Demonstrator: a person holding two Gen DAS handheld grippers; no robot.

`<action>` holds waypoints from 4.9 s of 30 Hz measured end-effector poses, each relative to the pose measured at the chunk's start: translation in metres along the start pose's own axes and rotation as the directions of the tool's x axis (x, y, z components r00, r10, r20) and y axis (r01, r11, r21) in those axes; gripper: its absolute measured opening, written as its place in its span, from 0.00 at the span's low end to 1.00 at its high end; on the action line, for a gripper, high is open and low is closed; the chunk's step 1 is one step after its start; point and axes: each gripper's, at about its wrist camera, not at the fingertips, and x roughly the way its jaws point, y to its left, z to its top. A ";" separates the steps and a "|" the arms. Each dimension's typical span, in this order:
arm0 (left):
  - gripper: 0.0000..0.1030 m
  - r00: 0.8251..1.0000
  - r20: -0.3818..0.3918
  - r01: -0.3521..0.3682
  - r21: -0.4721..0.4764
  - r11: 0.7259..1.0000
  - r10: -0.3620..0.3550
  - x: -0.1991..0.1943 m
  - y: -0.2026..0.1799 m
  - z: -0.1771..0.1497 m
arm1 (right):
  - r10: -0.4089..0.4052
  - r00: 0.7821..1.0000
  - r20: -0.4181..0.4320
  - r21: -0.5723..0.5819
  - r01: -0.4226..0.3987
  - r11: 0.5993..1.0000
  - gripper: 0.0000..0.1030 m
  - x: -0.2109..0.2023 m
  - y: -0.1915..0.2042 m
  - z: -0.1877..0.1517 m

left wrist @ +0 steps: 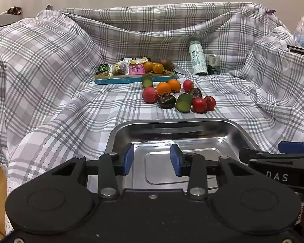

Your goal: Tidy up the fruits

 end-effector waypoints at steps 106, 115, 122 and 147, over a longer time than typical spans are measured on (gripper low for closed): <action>0.46 0.999 -0.027 0.037 -0.061 0.997 -0.039 0.003 0.019 0.013 | -0.002 0.999 -0.039 0.041 0.004 0.999 0.81 0.008 -0.010 0.010; 0.46 1.000 0.017 0.024 -0.108 0.994 -0.022 0.019 0.042 0.065 | -0.007 0.999 0.037 -0.025 0.008 1.000 0.81 0.027 -0.014 0.059; 0.46 1.000 0.017 0.003 -0.049 0.999 -0.002 0.042 0.044 0.090 | -0.028 0.999 0.043 -0.049 0.030 0.998 0.81 0.049 -0.020 0.087; 0.46 0.993 -0.115 0.025 0.037 0.999 -0.021 0.139 0.034 0.111 | -0.027 0.999 -0.032 -0.063 0.025 0.998 0.81 0.153 -0.028 0.137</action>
